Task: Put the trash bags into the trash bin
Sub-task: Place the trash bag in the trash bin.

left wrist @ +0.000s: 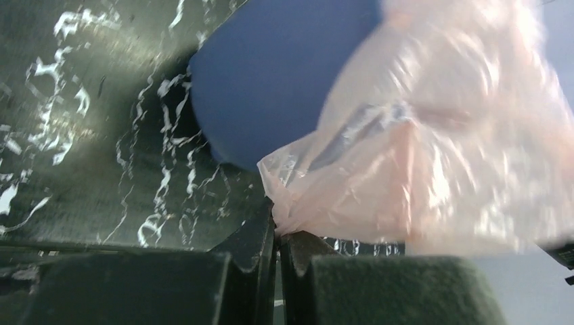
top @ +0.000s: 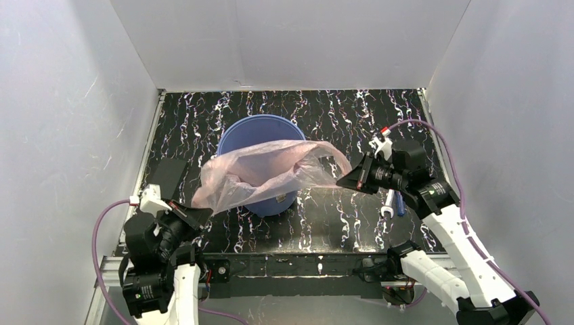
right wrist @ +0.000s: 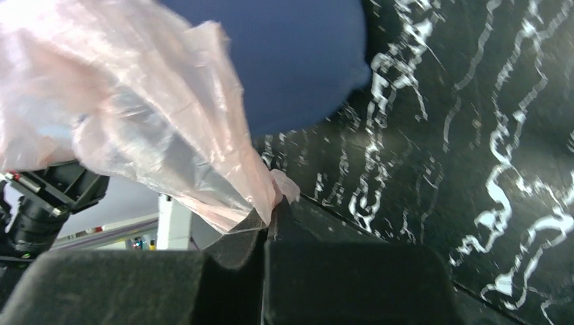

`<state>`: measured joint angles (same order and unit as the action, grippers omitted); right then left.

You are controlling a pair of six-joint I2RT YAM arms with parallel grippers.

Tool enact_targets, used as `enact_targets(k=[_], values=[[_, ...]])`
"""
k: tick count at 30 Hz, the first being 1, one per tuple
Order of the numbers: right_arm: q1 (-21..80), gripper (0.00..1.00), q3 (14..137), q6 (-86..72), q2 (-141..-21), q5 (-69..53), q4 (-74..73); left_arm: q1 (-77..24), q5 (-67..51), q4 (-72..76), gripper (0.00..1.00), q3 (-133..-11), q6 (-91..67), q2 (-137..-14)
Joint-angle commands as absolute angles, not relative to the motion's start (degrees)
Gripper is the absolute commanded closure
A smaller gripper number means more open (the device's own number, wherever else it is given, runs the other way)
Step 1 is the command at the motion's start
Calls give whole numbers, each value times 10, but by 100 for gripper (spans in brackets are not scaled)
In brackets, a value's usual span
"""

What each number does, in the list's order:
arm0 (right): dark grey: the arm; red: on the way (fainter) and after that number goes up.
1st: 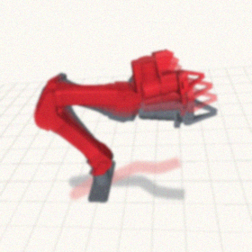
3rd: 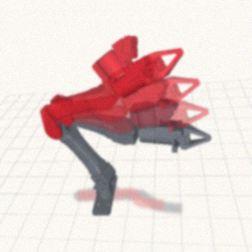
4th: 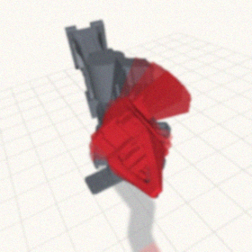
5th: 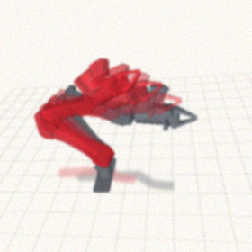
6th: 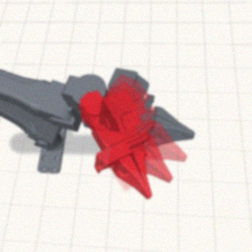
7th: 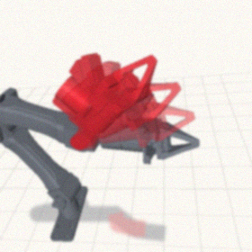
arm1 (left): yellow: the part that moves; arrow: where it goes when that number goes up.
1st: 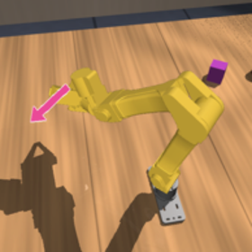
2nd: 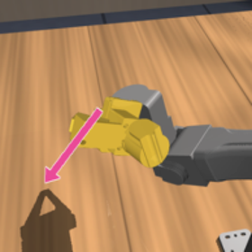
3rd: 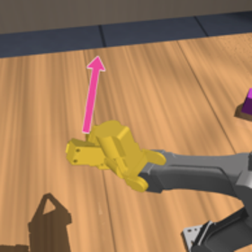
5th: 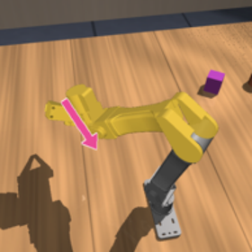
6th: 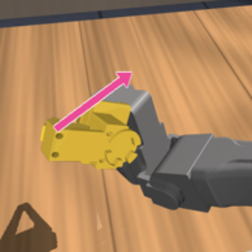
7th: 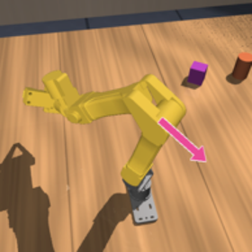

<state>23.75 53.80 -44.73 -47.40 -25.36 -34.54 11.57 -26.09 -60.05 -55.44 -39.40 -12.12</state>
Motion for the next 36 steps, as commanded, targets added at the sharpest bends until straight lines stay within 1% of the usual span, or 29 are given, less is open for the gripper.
enact_targets(k=[1,9,10,12,13,14,16,18,19,20,22,24,27,29,32,36], values=[[237,99,500,-431,-469,-205,-356,119,-233,-645,100,-524,-373,-124],[237,99,532,-411,-546,-178,-255,119,-219,-551,100,-480,-340,-163],[237,96,532,-410,-557,-188,-237,119,-221,-535,100,-474,-337,-167],[237,90,536,-402,-588,-211,-207,119,-236,-504,89,-461,-334,-181],[237,86,542,-392,-602,-219,-203,119,-238,-497,87,-458,-334,-191],[237,81,551,-380,-613,-227,-203,119,-240,-492,85,-458,-331,-201],[237,71,571,-353,-629,-233,-226,119,-240,-494,72,-462,-329,-218],[237,60,583,-322,-628,-223,-264,119,-232,-505,66,-472,-322,-220],[237,55,583,-313,-621,-211,-280,119,-220,-514,60,-477,-317,-214],[237,51,579,-305,-610,-199,-290,119,-206,-523,47,-481,-315,-206],[237,42,556,-302,-574,-177,-293,119,-183,-544,29,-489,-314,-189],[237,33,538,-304,-530,-148,-290,119,-179,-555,20,-487,-326,-167],[237,23,522,-297,-466,-114,-276,119,-161,-573,9,-484,-340,-131],[237,21,520,-285,-426,-94,-258,119,-139,-590,2,-494,-340,-110],[237,22,523,-236,-382,-85,-205,119,-104,-611,2,-518,-328,-88],[237,23,538,-132,-373,-148,-132,118,-56,-617,2,-559,-298,-65]])
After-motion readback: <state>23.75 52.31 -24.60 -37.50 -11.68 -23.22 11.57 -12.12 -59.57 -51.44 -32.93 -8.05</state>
